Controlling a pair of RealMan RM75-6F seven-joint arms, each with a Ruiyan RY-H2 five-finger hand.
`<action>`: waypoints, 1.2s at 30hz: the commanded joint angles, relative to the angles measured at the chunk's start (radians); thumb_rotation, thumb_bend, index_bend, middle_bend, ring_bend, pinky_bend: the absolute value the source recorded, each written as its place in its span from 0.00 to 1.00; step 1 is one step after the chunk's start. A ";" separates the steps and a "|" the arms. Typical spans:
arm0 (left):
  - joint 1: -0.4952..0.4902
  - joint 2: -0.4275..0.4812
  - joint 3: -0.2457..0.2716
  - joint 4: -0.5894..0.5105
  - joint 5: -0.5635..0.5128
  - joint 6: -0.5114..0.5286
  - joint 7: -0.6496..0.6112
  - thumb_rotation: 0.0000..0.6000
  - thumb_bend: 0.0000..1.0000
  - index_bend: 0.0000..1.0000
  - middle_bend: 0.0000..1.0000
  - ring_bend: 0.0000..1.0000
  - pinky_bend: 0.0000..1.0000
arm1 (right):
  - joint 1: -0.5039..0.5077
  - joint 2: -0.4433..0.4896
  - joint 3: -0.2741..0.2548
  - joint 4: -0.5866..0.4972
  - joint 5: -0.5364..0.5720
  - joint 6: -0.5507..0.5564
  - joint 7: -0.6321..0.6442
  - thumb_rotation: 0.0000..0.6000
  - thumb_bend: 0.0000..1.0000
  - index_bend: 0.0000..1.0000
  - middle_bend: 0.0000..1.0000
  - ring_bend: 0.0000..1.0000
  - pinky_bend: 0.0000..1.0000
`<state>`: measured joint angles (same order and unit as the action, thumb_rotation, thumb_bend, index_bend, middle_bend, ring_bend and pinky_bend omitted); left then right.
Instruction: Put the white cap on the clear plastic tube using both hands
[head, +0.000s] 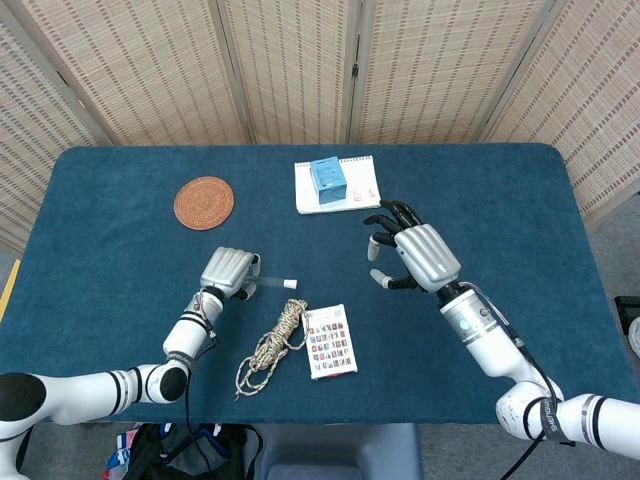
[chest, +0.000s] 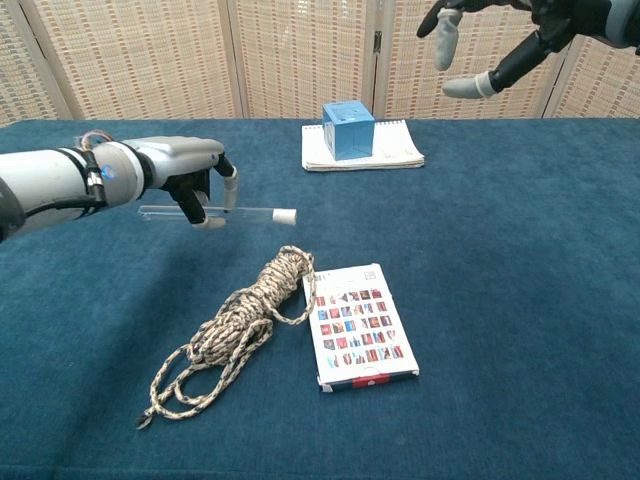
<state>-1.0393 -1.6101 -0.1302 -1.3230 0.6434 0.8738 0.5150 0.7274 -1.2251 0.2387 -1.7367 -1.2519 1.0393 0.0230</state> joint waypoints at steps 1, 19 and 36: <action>-0.021 -0.051 -0.009 0.064 -0.030 -0.020 0.027 1.00 0.34 0.60 1.00 0.95 1.00 | -0.011 0.004 -0.006 0.019 -0.004 -0.003 0.021 1.00 0.26 0.51 0.21 0.00 0.00; -0.029 -0.154 -0.027 0.214 -0.042 -0.060 0.080 1.00 0.34 0.46 1.00 0.95 1.00 | -0.042 0.008 -0.012 0.079 -0.008 -0.022 0.094 1.00 0.26 0.51 0.21 0.00 0.00; 0.068 0.012 -0.045 -0.050 0.038 0.067 0.038 1.00 0.34 0.31 0.97 0.93 1.00 | -0.091 0.096 -0.021 0.047 -0.017 -0.001 0.069 1.00 0.28 0.49 0.21 0.00 0.00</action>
<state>-1.0167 -1.6654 -0.1761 -1.2843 0.6379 0.8834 0.5859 0.6475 -1.1476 0.2251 -1.6834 -1.2661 1.0346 0.1044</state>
